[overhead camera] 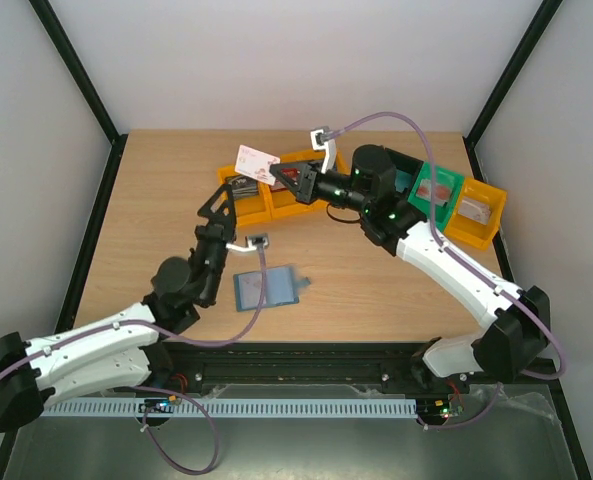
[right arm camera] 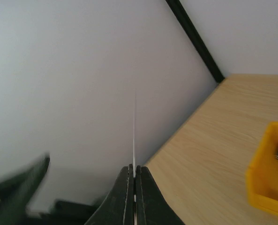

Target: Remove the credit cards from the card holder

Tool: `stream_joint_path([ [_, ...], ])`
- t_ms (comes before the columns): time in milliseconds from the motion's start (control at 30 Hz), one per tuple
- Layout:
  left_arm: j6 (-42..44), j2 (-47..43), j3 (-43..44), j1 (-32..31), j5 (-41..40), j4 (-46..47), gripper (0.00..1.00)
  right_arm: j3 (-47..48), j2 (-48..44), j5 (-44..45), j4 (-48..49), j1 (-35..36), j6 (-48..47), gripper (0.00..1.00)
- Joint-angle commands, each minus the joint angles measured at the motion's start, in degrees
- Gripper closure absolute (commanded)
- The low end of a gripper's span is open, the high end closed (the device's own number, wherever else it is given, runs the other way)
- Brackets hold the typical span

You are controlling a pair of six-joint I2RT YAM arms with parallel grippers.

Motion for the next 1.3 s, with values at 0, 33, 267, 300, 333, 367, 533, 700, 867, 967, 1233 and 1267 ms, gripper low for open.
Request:
stream_joint_path([
  [0, -35.2, 0.5, 19.4, 1.0, -13.5, -46.7, 0.01, 2.8, -2.3, -3.8, -12.7, -2.2, -13.6, 0.98],
  [33, -48.1, 2.1, 26.5, 1.6, -10.5, -68.1, 0.01, 2.9, -2.9, -4.1, -15.2, -2.3, -16.4, 0.99],
  [267, -88.6, 10.0, 61.8, 10.6, 39.3, -111.3, 0.00, 1.2, -9.2, -10.9, -19.7, -3.3, -24.9, 0.98],
  [300, -91.8, 10.4, 64.1, 12.0, 45.2, -111.3, 0.00, 1.0, -9.9, -13.9, -19.8, -3.3, -25.5, 0.98],
  [333, -94.7, 10.8, 66.2, 13.3, 50.3, -111.2, 0.01, 0.9, -10.5, -15.6, -20.0, -3.3, -26.0, 0.98],
  [367, -97.4, 11.4, 68.0, 14.8, 55.0, -110.6, 0.01, 0.8, -11.1, -16.6, -20.4, -3.3, -26.7, 0.98],
  [533, -112.2, 15.6, 74.2, 24.1, 74.9, -104.8, 0.01, -1.0, -13.8, -22.4, -19.2, -3.3, -27.6, 0.98],
  [700, -122.9, 16.6, 66.8, 33.1, 93.4, -96.3, 0.18, -3.1, -16.3, -23.2, -15.0, -3.3, -24.9, 0.98],
  [867, -119.7, 14.3, 62.3, 33.2, 99.5, -94.3, 0.25, -2.4, -16.5, -22.3, -15.7, -3.3, -24.7, 0.98],
  [967, -119.4, 14.2, 61.7, 33.2, 98.3, -94.5, 0.36, -1.1, -15.6, -22.9, -16.5, -3.3, -24.9, 0.98],
  [1233, -121.9, 13.0, 57.8, 33.2, 100.1, -93.4, 0.98, 0.7, -15.3, -20.1, -19.4, -3.3, -25.9, 0.98],
  [1267, -122.4, 12.6, 57.2, 33.2, 100.5, -93.3, 0.98, 1.5, -15.0, -19.9, -20.2, -3.3, -26.1, 0.98],
])
